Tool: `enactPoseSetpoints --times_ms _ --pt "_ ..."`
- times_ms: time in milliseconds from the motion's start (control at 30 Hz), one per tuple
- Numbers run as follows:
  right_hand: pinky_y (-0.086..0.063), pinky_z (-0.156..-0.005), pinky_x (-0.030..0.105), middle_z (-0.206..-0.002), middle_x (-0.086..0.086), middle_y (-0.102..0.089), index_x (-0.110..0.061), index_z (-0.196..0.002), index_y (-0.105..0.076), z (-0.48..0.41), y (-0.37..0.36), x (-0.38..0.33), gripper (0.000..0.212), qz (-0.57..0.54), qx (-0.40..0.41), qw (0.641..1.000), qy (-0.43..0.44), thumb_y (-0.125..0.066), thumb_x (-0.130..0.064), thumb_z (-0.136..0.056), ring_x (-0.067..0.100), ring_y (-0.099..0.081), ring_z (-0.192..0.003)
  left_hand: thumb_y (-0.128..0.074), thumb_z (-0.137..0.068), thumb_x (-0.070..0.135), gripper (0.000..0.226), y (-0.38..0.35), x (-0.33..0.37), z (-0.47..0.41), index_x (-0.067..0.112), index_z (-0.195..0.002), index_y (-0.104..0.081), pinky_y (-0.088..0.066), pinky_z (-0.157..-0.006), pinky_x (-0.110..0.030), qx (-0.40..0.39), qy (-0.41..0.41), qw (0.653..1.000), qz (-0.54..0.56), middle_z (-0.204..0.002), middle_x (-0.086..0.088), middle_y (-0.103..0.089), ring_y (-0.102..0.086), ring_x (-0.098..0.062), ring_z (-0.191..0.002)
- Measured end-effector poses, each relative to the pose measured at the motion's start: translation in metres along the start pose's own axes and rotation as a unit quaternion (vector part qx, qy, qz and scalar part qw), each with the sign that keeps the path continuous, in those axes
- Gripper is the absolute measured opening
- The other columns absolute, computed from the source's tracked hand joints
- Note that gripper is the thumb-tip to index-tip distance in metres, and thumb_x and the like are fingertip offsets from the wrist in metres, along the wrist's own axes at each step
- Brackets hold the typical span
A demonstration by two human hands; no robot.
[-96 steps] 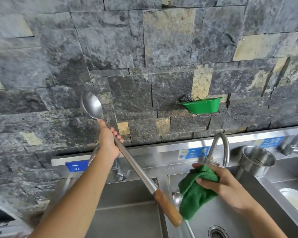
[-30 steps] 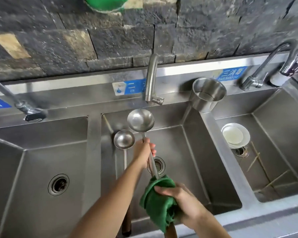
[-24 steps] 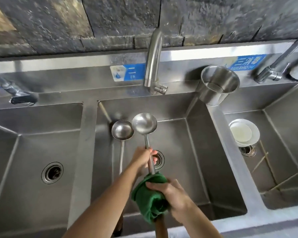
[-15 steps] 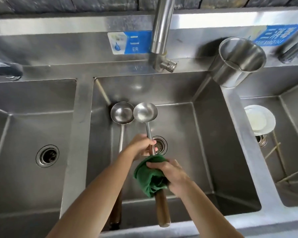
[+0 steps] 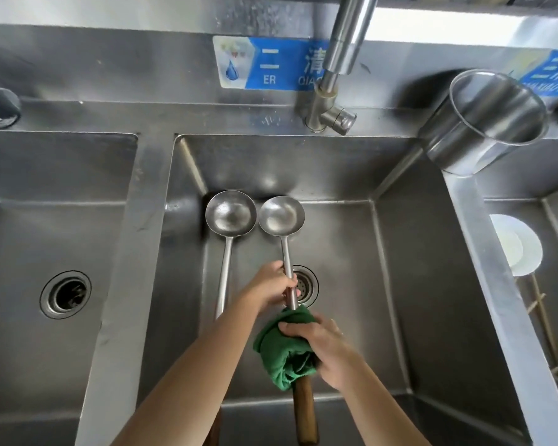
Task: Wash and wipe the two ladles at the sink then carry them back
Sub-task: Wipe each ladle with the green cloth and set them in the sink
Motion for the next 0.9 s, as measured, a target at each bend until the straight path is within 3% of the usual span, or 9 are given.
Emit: enactPoseSetpoints --times_ms 167,267,367,433,500,667,800,867,900 --pt "-0.064 -0.078 0.044 -0.098 0.022 -0.078 -0.002 -0.112 -0.069 -0.009 0.008 0.009 0.04 0.027 0.017 0.999 -0.025 -0.087 -0.01 -0.077 0.038 -0.076 -0.093 -0.061 -0.089 -0.004 0.023 -0.003 -0.009 -0.016 0.003 -0.11 -0.058 -0.062 -0.071 -0.041 -0.003 0.006 1.0 0.008 -0.102 -0.012 -0.067 -0.073 -0.027 -0.075" --pt "-0.064 -0.078 0.042 -0.096 0.017 -0.08 -0.008 -0.112 -0.069 -0.011 0.01 0.014 0.037 0.038 0.016 0.999 -0.034 -0.086 -0.012 -0.078 0.035 -0.076 -0.092 -0.065 -0.085 0.002 0.035 -0.001 -0.015 -0.022 0.014 -0.117 -0.059 -0.061 -0.079 -0.048 0.015 -0.006 1.0 -0.026 -0.106 -0.011 -0.068 -0.073 -0.027 -0.087" --pt "-0.063 -0.074 0.04 -0.092 0.014 -0.08 -0.01 -0.109 -0.07 -0.01 0.009 0.013 0.031 0.034 0.004 0.999 -0.034 -0.084 -0.011 -0.081 0.033 -0.076 -0.091 -0.07 -0.083 0.011 0.055 0.002 -0.016 -0.02 0.02 -0.134 -0.052 -0.062 -0.08 -0.041 0.023 -0.012 0.998 -0.061 -0.111 -0.007 -0.067 -0.07 -0.023 -0.094" --pt "-0.063 -0.074 0.04 -0.089 0.013 -0.08 -0.011 -0.106 -0.071 -0.007 0.007 0.01 0.027 0.033 -0.001 0.999 -0.032 -0.083 -0.01 -0.082 0.033 -0.076 -0.09 -0.068 -0.085 0.016 0.049 0.008 -0.008 -0.017 0.019 -0.132 -0.054 -0.06 -0.077 -0.026 0.041 -0.035 0.993 -0.108 -0.106 0.0 -0.068 -0.068 -0.018 -0.089" --pt "-0.063 -0.081 0.045 -0.092 0.015 -0.08 -0.009 -0.107 -0.071 -0.005 0.009 0.008 0.026 0.021 -0.003 0.999 -0.029 -0.082 -0.009 -0.083 0.036 -0.075 -0.093 -0.064 -0.089 0.021 0.04 0.023 0.009 -0.013 0.015 -0.128 -0.058 -0.053 -0.08 -0.02 0.1 -0.089 0.969 -0.209 -0.107 -0.001 -0.07 -0.067 -0.019 -0.096" --pt "-0.06 -0.085 0.049 -0.108 0.028 -0.075 0.002 -0.117 -0.071 0.004 0.014 0.005 0.043 -0.045 -0.017 0.999 -0.016 -0.083 -0.008 -0.077 0.045 -0.072 -0.102 -0.06 -0.088 0.019 0.033 0.088 0.042 0.009 0.014 -0.121 -0.062 -0.045 -0.09 -0.038 0.304 -0.206 0.869 -0.332 -0.113 -0.01 -0.065 -0.059 -0.032 -0.107" --pt "-0.052 -0.097 0.056 -0.118 0.033 -0.07 0.005 -0.122 -0.069 0.014 0.019 -0.003 0.037 -0.117 -0.048 0.992 0.01 -0.072 -0.007 -0.087 0.051 -0.069 -0.109 -0.061 -0.083 0.029 0.043 0.14 0.013 -0.005 0.015 -0.124 -0.056 -0.042 -0.097 -0.041 0.336 -0.01 0.905 -0.261 -0.122 -0.012 -0.057 -0.055 -0.035 -0.116" --pt "-0.045 -0.106 0.062 -0.122 0.035 -0.068 0.006 -0.123 -0.069 0.022 0.022 -0.007 0.04 -0.157 -0.061 0.986 0.015 -0.077 -0.006 -0.086 0.052 -0.067 -0.113 -0.058 -0.085 0.031 0.04 0.147 -0.007 -0.02 0.007 -0.117 -0.056 -0.051 -0.089 -0.039 0.296 0.058 0.941 -0.15 -0.114 -0.013 -0.063 -0.063 -0.034 -0.101" --pt "-0.042 -0.107 0.065 -0.126 0.035 -0.066 0.005 -0.123 -0.069 0.025 0.023 -0.008 0.048 -0.172 -0.068 0.983 0.016 -0.083 -0.008 -0.079 0.054 -0.064 -0.116 -0.056 -0.088 0.03 0.036 0.145 -0.014 -0.027 0.003 -0.112 -0.057 -0.054 -0.077 -0.037 0.262 0.069 0.96 -0.069 -0.104 -0.013 -0.066 -0.065 -0.032 -0.085"
Point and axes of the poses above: each hand's wrist, its own z-axis away from the middle knuckle, its own y-axis out of the back of the hand, x = y × z, the point moved 9 cm from there along -z, towards the middle knuckle
